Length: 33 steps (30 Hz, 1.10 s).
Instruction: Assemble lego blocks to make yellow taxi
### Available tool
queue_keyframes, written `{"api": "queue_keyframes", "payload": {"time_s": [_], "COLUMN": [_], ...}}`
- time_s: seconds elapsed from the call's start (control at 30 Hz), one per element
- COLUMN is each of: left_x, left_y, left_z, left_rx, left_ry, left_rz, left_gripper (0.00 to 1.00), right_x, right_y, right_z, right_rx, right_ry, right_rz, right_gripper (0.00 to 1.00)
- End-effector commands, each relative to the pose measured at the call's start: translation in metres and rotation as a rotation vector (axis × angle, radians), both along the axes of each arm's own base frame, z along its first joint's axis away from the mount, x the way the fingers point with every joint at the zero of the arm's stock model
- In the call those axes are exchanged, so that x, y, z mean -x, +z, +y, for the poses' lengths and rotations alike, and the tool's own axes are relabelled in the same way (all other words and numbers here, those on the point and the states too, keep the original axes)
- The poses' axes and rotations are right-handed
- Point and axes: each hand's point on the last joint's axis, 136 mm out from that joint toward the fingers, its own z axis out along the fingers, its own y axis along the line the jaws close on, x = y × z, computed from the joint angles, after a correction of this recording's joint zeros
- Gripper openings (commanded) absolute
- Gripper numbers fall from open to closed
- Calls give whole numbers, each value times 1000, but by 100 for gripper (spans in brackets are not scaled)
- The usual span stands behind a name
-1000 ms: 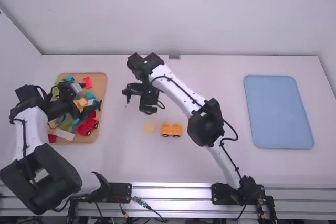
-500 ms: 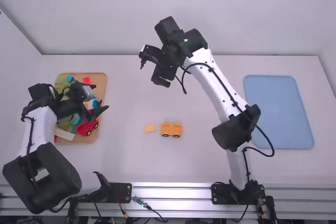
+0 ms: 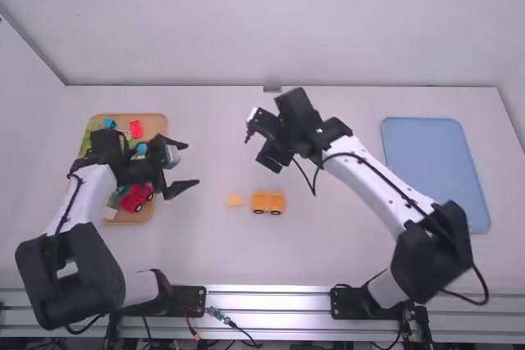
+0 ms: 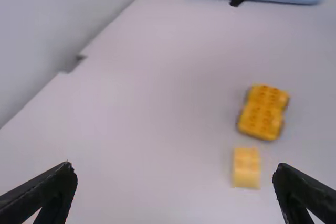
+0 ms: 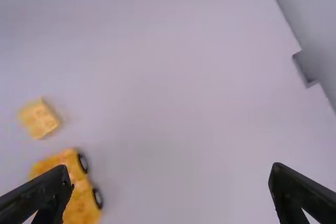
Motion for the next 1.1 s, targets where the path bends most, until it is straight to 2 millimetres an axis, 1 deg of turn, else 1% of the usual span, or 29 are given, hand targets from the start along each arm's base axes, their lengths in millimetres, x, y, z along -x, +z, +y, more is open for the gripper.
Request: {"api": "queue_keyframes", "payload": {"time_s": [0.0,0.03,0.07,0.1,0.13,0.17,0.2,0.27,0.33,0.4,0.47,0.53,0.6,0.67,0.73,0.8,0.83,0.87,0.9,1.03,1.07], "left_x": [22,24,33,37,41,41,40,35,31,31,30,24,18,14,11,10,10,10,10,5,5], "left_y": [-12,-12,-17,-23,-33,-39,-42,-58,-70,-75,-81,-87,-94,-99,-103,-107,-110,-111,-112,-123,-125], "left_z": [-28,-29,-39,-44,-48,-50,-51,-54,-59,-64,-70,-71,-72,-74,-74,-75,-78,-79,-80,-82,-83], "left_rx": [-3,0,24,32,45,55,62,69,68,69,77,83,87,85,103,115,133,141,142,135,131], "left_ry": [-144,-151,-192,-209,-211,-203,-195,-157,-144,-154,-155,-117,-87,-91,-99,-103,-125,-141,-144,-156,-159], "left_rz": [-83,-88,-118,-134,-130,-119,-107,-60,-56,-86,-112,-78,-44,-44,-26,-1,20,26,26,88,90], "left_gripper": [99,99,99,99,99,99,99,99,99,99,99,99,99,99,99,99,99,99,99,99,99], "right_x": [26,27,30,34,41,46,48,52,54,60,68,74,78,82,92,93,90,88,88,87,86], "right_y": [-2,-5,-19,-32,-49,-58,-63,-80,-89,-95,-100,-102,-107,-111,-113,-119,-128,-132,-133,-157,-159], "right_z": [-9,-11,-18,-23,-28,-30,-32,-37,-38,-37,-33,-31,-34,-37,-34,-35,-37,-37,-37,-28,-27], "right_rx": [-130,-137,-158,-174,-193,-200,-199,-203,-217,-222,-263,-306,-324,-343,-394,-402,-390,-393,-393,-418,-420], "right_ry": [101,99,93,91,94,95,92,87,89,129,166,187,191,195,236,238,220,212,212,234,234], "right_rz": [25,27,33,47,71,86,91,85,58,39,25,18,10,4,12,12,11,21,21,88,95], "right_gripper": [99,99,99,99,99,99,99,99,99,99,99,99,99,99,99,99,99,99,99,99,99]}}
